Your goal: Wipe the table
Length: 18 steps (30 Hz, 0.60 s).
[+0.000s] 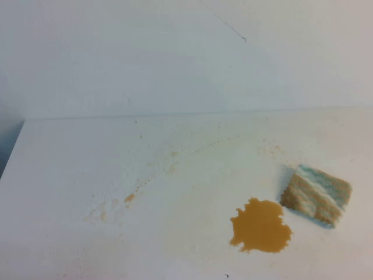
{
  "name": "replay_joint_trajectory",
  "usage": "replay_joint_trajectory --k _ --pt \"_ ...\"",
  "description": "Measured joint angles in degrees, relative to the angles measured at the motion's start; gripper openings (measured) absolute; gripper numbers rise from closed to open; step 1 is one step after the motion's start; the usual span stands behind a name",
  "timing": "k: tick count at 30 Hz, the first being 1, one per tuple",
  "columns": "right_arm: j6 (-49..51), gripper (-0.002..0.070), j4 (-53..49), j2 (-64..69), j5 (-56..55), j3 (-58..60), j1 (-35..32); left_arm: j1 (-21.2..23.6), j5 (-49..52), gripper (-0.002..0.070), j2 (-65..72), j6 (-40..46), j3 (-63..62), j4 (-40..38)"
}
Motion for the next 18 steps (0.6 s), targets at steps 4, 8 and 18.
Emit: replay_joint_trajectory --k 4,8,18 --pt "0.00 -0.0002 0.00 0.00 0.00 0.00 0.00 0.00 0.00 -0.0003 0.00 0.00 0.00 0.00" --pt "0.00 -0.0002 0.00 0.00 0.00 0.00 0.00 0.00 0.00 -0.0003 0.00 0.00 0.00 0.00" --pt "0.00 -0.0002 0.00 0.00 0.00 0.00 0.00 0.00 -0.55 -0.0003 0.00 0.00 0.00 0.12"
